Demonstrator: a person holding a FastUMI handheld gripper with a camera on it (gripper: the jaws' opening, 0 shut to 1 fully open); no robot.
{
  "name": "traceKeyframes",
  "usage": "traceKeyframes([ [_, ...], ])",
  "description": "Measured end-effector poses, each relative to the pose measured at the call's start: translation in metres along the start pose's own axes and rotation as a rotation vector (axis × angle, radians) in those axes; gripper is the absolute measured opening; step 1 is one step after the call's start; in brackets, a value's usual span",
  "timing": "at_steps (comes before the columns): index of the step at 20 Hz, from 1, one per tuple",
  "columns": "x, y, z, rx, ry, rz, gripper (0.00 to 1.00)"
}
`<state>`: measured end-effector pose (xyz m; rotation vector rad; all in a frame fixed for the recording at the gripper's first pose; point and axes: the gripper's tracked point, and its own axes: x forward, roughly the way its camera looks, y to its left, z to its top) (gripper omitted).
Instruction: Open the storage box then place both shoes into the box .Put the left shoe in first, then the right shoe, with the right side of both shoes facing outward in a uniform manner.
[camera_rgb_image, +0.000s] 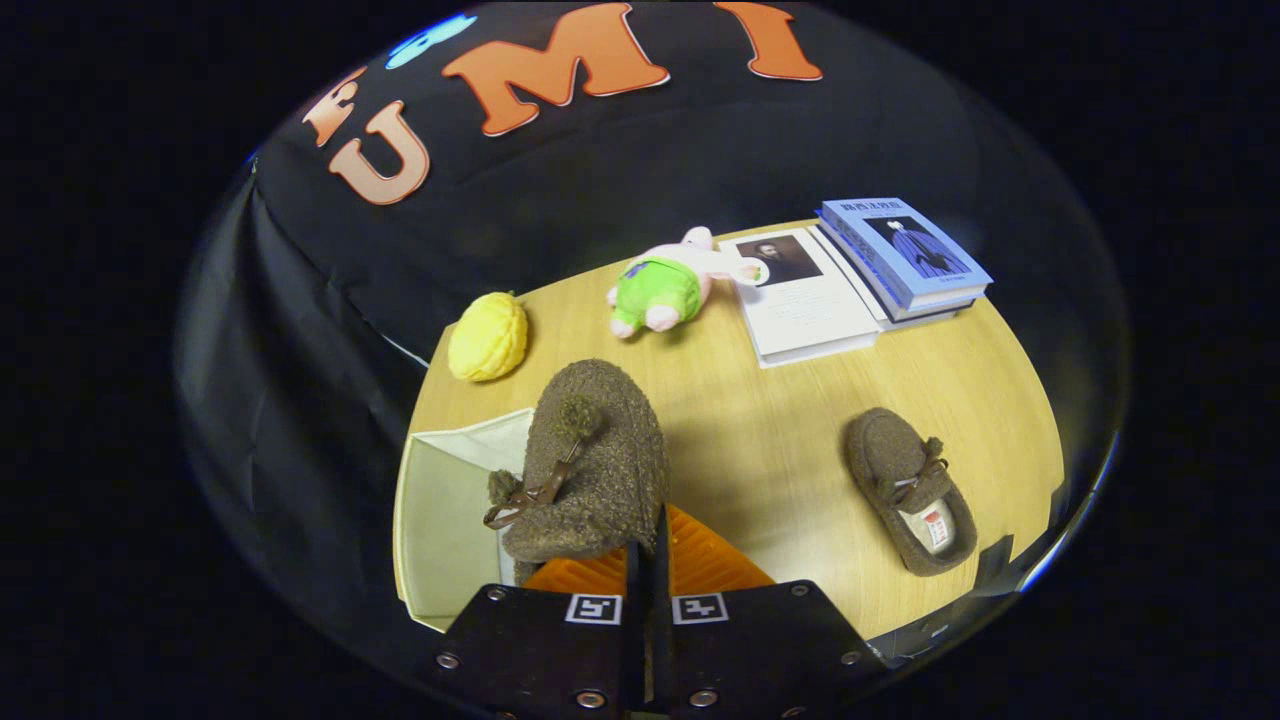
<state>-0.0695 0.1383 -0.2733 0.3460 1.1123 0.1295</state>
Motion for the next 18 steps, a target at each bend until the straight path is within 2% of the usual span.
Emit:
traceKeyframes([
  [4, -0.003, 0.061, 0.001, -0.039, 0.016, 0.075, 0.04],
  [8, 0.012, 0.103, -0.013, -0.085, 0.049, 0.093, 0.04],
  [10, 0.023, 0.117, -0.028, -0.107, 0.078, 0.084, 0.04],
  [15, 0.054, 0.127, -0.058, -0.161, 0.145, 0.001, 0.04],
  [18, 0.072, 0.136, -0.073, -0.178, 0.18, -0.013, 0.04],
])
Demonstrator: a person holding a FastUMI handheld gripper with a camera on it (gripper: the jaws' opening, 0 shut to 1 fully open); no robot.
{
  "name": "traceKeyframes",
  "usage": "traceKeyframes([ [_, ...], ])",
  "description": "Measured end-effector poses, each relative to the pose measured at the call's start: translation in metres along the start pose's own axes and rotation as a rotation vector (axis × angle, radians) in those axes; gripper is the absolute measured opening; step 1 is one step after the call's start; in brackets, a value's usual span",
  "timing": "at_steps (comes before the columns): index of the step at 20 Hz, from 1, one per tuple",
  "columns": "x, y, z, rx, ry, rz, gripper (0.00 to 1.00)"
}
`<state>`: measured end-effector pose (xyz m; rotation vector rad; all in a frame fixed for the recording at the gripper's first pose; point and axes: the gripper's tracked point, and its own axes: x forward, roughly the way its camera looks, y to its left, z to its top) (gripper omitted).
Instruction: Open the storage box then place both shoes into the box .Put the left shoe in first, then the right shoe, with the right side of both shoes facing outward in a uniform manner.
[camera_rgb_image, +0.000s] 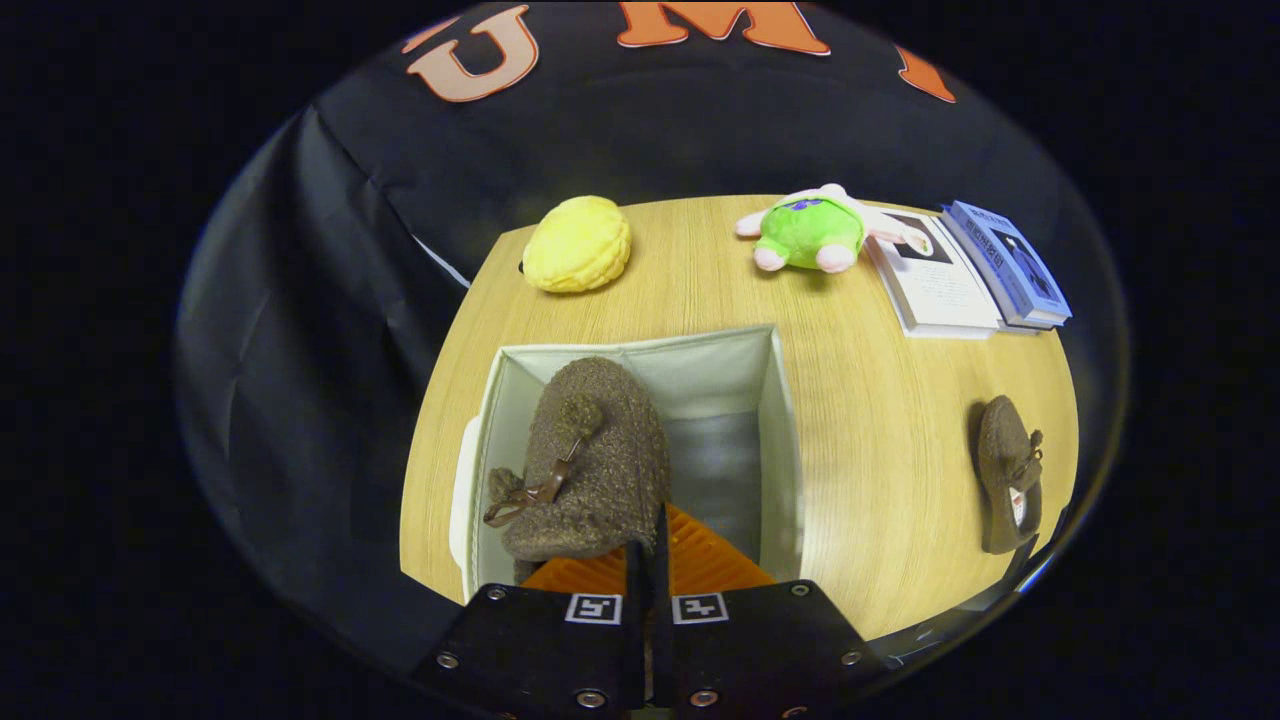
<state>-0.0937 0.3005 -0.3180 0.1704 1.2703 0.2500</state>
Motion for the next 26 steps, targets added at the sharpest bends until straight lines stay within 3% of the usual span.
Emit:
traceKeyframes([
  [4, 0.033, -0.002, -0.017, 0.008, 0.071, -0.057, 0.04],
  [10, 0.064, 0.011, -0.037, 0.012, 0.183, -0.054, 0.06],
  [15, 0.058, 0.036, -0.044, 0.047, 0.242, 0.077, 0.17],
  [17, 0.047, 0.045, -0.044, 0.057, 0.252, 0.168, 0.29],
  [18, 0.038, 0.042, -0.042, 0.048, 0.241, 0.184, 0.41],
  [22, 0.0, 0.017, -0.028, -0.013, 0.146, 0.244, 0.69],
  [24, -0.019, -0.002, -0.018, -0.034, 0.085, 0.252, 0.81],
  [26, -0.04, -0.018, -0.01, -0.027, 0.034, 0.272, 0.84],
])
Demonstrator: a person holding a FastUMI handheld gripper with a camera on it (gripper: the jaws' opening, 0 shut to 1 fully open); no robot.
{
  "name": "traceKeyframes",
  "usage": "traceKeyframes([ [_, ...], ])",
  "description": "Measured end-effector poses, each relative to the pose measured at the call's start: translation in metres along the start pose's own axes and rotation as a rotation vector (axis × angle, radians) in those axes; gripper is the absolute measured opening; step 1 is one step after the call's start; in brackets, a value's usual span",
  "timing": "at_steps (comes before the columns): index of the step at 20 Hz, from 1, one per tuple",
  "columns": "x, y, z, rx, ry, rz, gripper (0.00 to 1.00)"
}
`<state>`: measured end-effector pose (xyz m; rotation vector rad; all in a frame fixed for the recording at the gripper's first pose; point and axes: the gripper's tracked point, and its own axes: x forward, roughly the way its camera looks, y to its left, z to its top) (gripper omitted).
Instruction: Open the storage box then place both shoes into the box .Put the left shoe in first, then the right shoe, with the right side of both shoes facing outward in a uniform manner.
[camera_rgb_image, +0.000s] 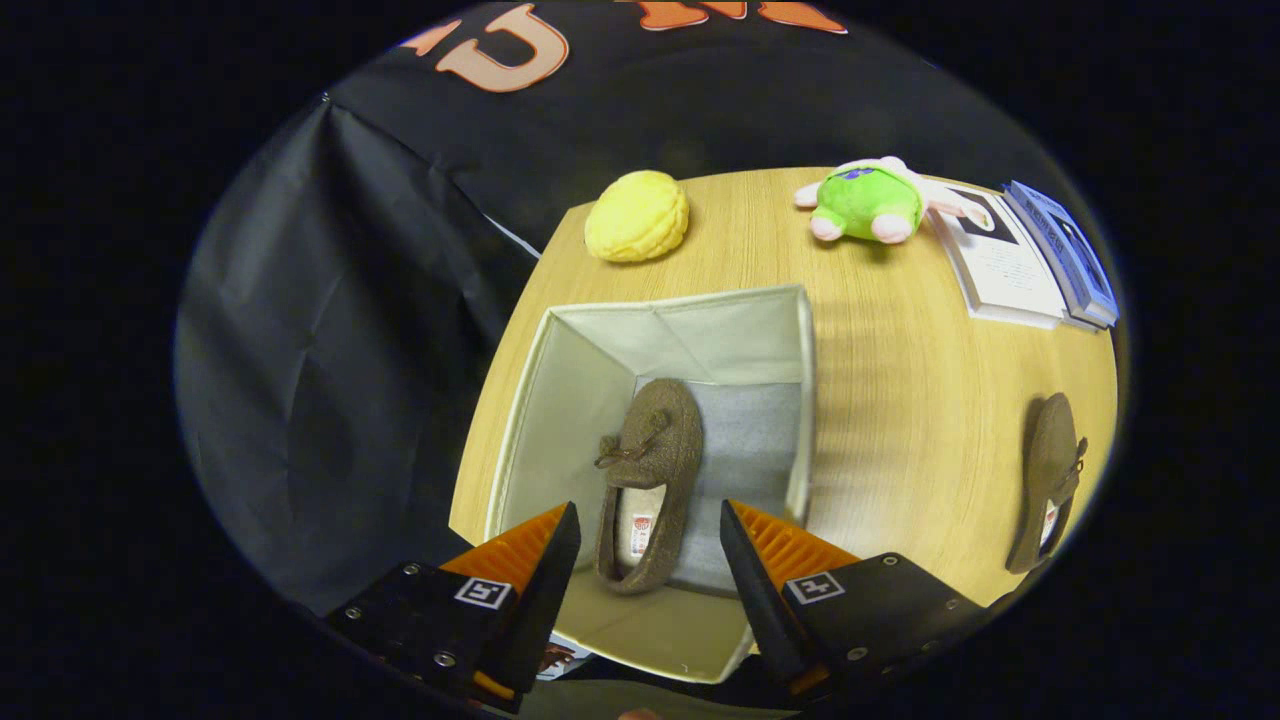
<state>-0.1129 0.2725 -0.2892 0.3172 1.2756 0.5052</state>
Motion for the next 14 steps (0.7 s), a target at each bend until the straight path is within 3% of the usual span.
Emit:
traceKeyframes([
  [3, -0.038, -0.03, 0.016, -0.041, -0.107, -0.037, 0.91],
  [7, -0.074, -0.105, 0.025, -0.082, -0.212, -0.174, 0.97],
  [14, -0.103, -0.251, -0.021, 0.016, -0.18, -0.391, 0.89],
])
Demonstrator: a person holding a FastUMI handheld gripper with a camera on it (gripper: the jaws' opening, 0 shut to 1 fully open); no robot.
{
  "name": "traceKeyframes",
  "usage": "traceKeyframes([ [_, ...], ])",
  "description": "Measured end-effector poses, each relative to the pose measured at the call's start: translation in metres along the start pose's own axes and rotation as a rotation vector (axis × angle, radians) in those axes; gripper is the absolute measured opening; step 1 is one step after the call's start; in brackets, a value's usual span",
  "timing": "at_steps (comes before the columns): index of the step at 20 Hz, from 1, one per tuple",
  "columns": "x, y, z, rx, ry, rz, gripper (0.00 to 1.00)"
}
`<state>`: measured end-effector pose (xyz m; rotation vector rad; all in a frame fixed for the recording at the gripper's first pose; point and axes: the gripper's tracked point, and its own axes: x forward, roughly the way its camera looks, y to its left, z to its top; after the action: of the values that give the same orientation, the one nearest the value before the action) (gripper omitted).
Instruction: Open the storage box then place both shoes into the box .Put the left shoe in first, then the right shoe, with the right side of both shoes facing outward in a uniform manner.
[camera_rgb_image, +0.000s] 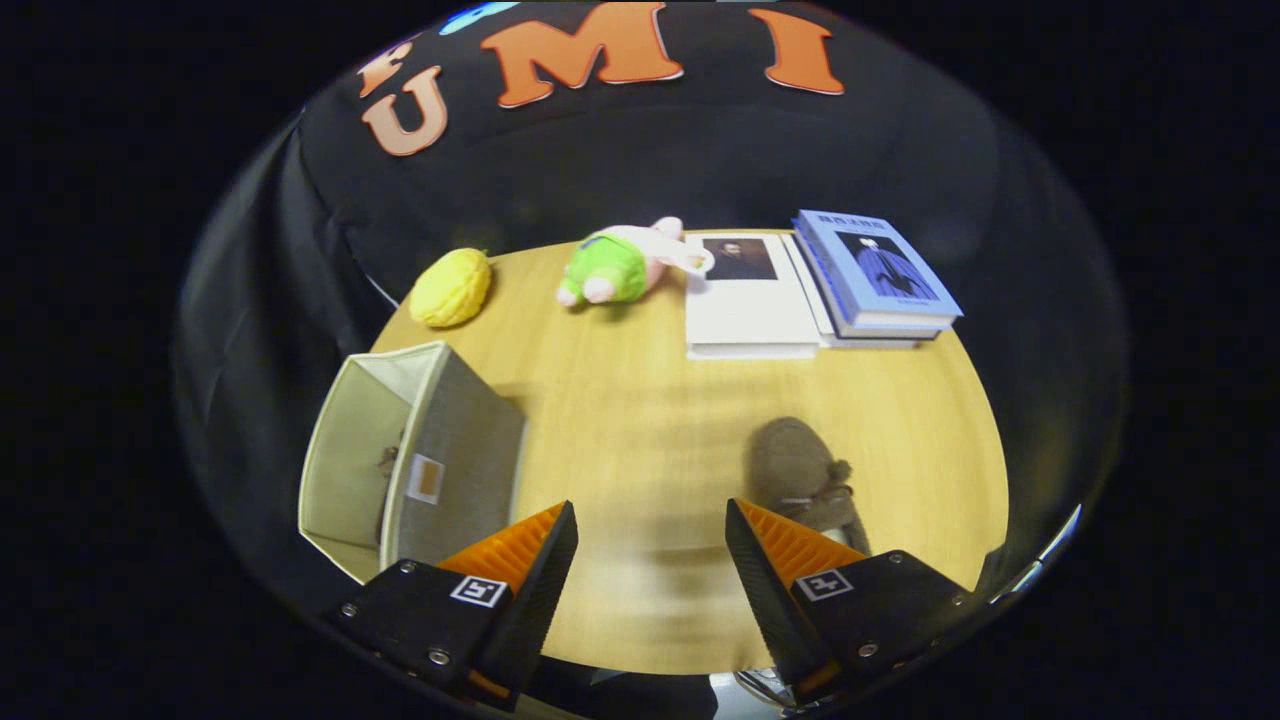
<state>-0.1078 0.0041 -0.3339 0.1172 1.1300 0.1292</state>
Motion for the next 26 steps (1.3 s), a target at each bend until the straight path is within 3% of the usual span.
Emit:
traceKeyframes([
  [6, 0.019, -0.103, -0.035, -0.039, 0.026, -0.16, 0.81],
  [13, 0.058, -0.148, -0.071, -0.054, 0.11, -0.188, 0.68],
  [17, 0.079, -0.151, -0.065, -0.025, 0.101, -0.172, 0.56],
  [26, 0.099, -0.144, -0.061, 0.098, 0.099, -0.18, 0.11],
])
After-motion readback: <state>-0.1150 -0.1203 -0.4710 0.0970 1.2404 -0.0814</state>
